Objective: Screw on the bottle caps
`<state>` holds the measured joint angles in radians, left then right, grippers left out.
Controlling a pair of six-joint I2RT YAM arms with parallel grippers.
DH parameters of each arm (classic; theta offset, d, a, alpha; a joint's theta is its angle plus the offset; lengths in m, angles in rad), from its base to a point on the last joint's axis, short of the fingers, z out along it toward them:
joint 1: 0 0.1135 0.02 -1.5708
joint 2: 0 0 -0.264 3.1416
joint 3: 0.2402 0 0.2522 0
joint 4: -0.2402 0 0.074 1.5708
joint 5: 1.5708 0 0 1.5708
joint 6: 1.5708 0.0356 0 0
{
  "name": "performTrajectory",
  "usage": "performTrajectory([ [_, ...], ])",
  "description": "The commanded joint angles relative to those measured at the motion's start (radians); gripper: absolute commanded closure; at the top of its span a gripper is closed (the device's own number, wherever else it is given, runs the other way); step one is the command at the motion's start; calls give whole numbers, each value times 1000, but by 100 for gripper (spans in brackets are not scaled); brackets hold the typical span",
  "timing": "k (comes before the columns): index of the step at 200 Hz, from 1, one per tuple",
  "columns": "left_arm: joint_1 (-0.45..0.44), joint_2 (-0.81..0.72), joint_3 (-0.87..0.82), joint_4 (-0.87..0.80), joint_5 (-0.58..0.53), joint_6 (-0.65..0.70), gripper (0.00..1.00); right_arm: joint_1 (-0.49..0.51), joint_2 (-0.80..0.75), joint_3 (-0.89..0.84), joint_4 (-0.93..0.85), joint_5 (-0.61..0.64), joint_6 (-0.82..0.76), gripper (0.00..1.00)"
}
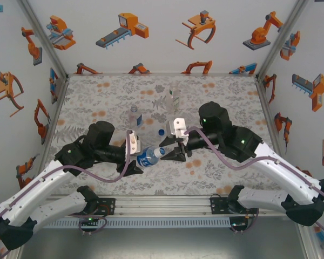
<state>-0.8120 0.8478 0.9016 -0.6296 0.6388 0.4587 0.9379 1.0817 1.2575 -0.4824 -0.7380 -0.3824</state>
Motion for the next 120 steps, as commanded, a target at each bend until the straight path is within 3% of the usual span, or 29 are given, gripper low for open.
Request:
performTrajectory([
  [1, -4, 2, 36, -17, 34, 19, 100, -1, 1, -20, 63, -41, 5, 59],
  [120, -4, -7, 40, -27, 30, 29, 100, -1, 30, -20, 59, -18, 69, 61],
])
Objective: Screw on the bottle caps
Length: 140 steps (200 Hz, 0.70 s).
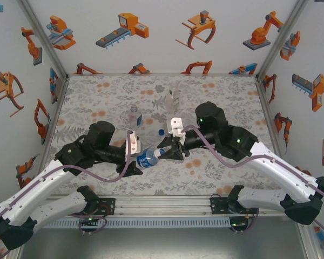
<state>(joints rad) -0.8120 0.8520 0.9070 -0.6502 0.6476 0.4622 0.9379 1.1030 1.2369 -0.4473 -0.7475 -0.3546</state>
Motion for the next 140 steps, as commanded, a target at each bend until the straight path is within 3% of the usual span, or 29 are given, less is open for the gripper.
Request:
performTrajectory([
  [1, -4, -11, 35, -7, 20, 26, 100, -2, 9, 1, 24, -9, 42, 61],
  [68, -4, -18, 33, -12, 14, 32, 100, -1, 6, -8, 31, 3, 81, 65],
  [88, -4, -16, 30, 2, 15, 33, 100, -1, 6, -6, 44, 21, 134, 75],
  [125, -4, -7, 17, 42, -19, 29, 100, -1, -4, -53, 137, 141, 453, 100],
  [140, -5, -4, 3, 67, -55, 28, 100, -1, -13, -84, 185, 240, 657, 100],
])
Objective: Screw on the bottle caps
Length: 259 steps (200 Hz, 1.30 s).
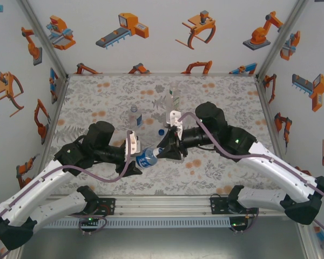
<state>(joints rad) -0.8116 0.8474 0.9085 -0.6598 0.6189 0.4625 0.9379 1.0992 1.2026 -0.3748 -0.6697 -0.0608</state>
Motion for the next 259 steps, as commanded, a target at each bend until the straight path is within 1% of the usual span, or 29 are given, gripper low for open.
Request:
performTrajectory([
  [1, -5, 2, 1, 77, -30, 27, 100, -1, -10, -52, 115, 168, 380, 100],
  [11, -5, 8, -2, 90, -47, 27, 100, -1, -17, -71, 132, 241, 514, 100],
  [16, -4, 10, -3, 97, -54, 29, 100, -1, -21, -82, 136, 289, 612, 100],
  [26, -4, 17, -3, 107, -62, 28, 100, -1, -27, -92, 125, 359, 746, 100],
  [27, -4, 18, -3, 110, -62, 28, 100, -1, -28, -93, 119, 371, 779, 100],
  [42, -5, 30, -3, 125, -68, 29, 100, -1, -31, -98, 88, 439, 966, 100],
  [62, -5, 46, -3, 140, -71, 29, 100, -2, -25, -89, 8, 495, 1224, 100],
  [88, -5, 63, -3, 145, -79, 32, 100, -1, -23, -83, -54, 536, 1411, 100],
  [109, -5, 64, -8, 146, -82, 34, 100, -1, -24, -69, -49, 549, 1443, 100],
  [141, -5, 64, -10, 148, -79, 34, 100, -3, -22, -33, -48, 552, 1333, 100],
  [142, -5, 64, -10, 149, -79, 34, 100, -3, -23, -32, -43, 551, 1304, 99],
  [147, -5, 60, -8, 148, -79, 33, 100, -3, -26, -33, -36, 549, 1271, 95],
  [151, -5, 61, -8, 148, -79, 31, 100, -5, -30, -32, -23, 545, 1230, 90],
  [155, -4, 59, -8, 147, -78, 32, 100, -5, -32, -31, -16, 542, 1204, 87],
  [162, -5, 57, -8, 146, -75, 32, 100, -7, -40, -31, 5, 530, 1136, 79],
  [175, -5, 53, -8, 143, -65, 32, 100, -11, -57, -30, 33, 507, 974, 64],
  [178, -5, 52, -8, 143, -62, 32, 100, -11, -61, -30, 37, 503, 953, 63],
  [187, -4, 47, -8, 141, -53, 31, 100, -11, -73, -29, 49, 470, 821, 56],
  [190, -4, 47, -9, 140, -48, 30, 100, -12, -75, -28, 51, 463, 797, 55],
  [200, -5, 44, -6, 133, -35, 29, 100, -13, -84, -16, 51, 413, 646, 51],
  [212, -5, 41, -2, 124, -20, 29, 100, -13, -91, -4, 44, 358, 502, 49],
  [235, -5, 29, 5, 110, 13, 23, 100, -13, -98, 22, 13, 209, 214, 47],
  [259, -4, 21, 14, 91, 48, 16, 100, -13, -102, 42, -40, 17, -62, 47],
])
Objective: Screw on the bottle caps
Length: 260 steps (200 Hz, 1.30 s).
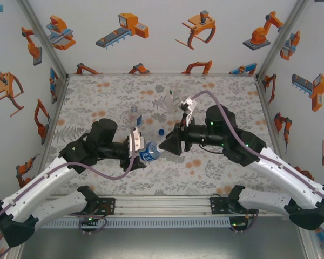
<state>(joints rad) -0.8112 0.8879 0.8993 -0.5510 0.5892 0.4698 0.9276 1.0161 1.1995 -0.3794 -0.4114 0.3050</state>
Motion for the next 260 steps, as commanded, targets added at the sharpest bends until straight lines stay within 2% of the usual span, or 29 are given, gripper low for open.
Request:
performTrajectory([
  [1, -6, -20, 23, -19, 79, 10, 100, -3, -19, 45, -37, -248, -436, 47],
  [22, -5, -24, 30, -40, 98, 6, 100, -3, -16, 47, -62, -325, -589, 47],
  [61, -5, -32, 36, -55, 125, -2, 100, -3, 15, 60, -96, -352, -668, 47],
  [109, -5, -38, 42, -60, 129, -3, 100, -1, 40, 53, -78, -370, -667, 52],
  [157, -5, -41, 40, -64, 127, -6, 100, -1, 49, 47, -56, -372, -653, 62],
  [260, -5, -35, 38, -67, 118, -2, 100, -1, 52, 35, -11, -389, -580, 61],
])
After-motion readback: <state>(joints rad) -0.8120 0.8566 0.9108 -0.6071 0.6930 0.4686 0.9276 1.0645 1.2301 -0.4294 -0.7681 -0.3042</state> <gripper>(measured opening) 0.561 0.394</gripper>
